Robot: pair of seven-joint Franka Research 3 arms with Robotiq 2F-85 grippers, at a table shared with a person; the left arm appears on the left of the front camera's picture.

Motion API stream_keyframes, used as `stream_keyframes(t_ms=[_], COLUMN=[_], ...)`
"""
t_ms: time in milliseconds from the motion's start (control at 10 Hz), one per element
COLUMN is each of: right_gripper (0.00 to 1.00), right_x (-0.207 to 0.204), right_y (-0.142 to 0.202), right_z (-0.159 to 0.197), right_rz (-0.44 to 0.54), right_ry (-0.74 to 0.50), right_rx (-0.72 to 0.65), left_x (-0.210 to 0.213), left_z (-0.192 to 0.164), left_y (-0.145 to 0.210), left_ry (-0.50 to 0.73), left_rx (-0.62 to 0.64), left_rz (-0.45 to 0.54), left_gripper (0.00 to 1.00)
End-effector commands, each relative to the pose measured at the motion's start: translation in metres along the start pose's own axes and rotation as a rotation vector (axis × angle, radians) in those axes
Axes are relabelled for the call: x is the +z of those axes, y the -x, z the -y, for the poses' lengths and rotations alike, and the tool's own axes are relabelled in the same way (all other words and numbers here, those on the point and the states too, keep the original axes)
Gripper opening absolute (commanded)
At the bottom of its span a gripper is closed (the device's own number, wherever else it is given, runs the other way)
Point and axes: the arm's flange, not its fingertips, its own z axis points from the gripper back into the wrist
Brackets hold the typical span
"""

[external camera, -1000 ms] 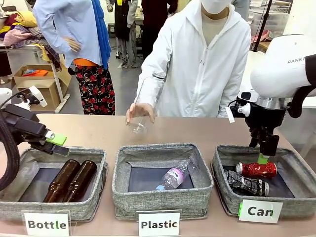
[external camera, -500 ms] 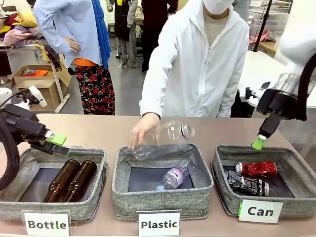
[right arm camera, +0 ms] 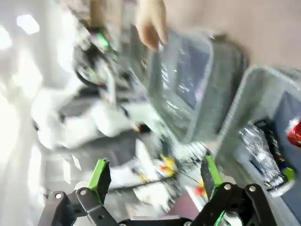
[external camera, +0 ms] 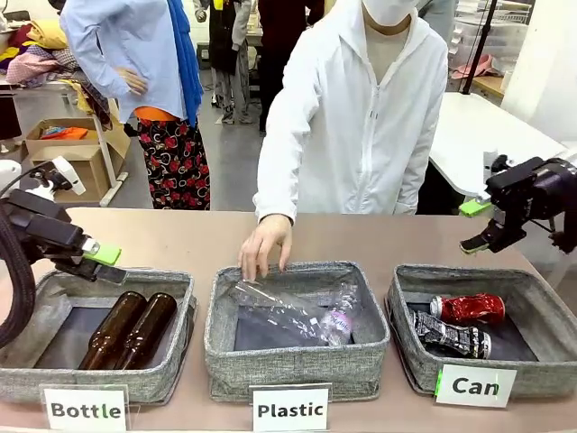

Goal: Sort the can waste into the basket.
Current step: Pick up the can waste from the table and place it in the right Fabric basket.

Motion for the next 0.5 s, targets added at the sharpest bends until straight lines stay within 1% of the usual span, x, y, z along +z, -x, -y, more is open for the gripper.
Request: stream_keyframes(t_ms=[0,100,200,300,400], right_gripper=[1.0,1.0,1.0,1.0,1.0], right_x=[-0.002,0.001,0.0,0.012,0.012], right_y=[0.022,0.031,0.031,0.017,0.017], right_z=[0.004,0.009,0.013,0.019,0.019], right_rz=[0.506,0.583,0.67,0.255,0.255], right_ry=[-0.318,-0.326,-0.301,-0.184,-0.184], right_rx=[-0.088,-0.101,-0.146,-0.099,-0.099], left_x=[0.002,0.002,0.002,0.002,0.002], left_z=[0.001,0.001,0.001,0.001,0.001], left_y=[0.002,0.002,0.002,0.002,0.002], left_ry=[0.01,0.01,0.01,0.01,0.01], left_rx=[-0.017,-0.017,-0.017,-0.017,-0.017], left_rz=[-0.002,-0.002,-0.002,-0.002,-0.002], left_gripper=[1.0,1.0,1.0,1.0,1.0])
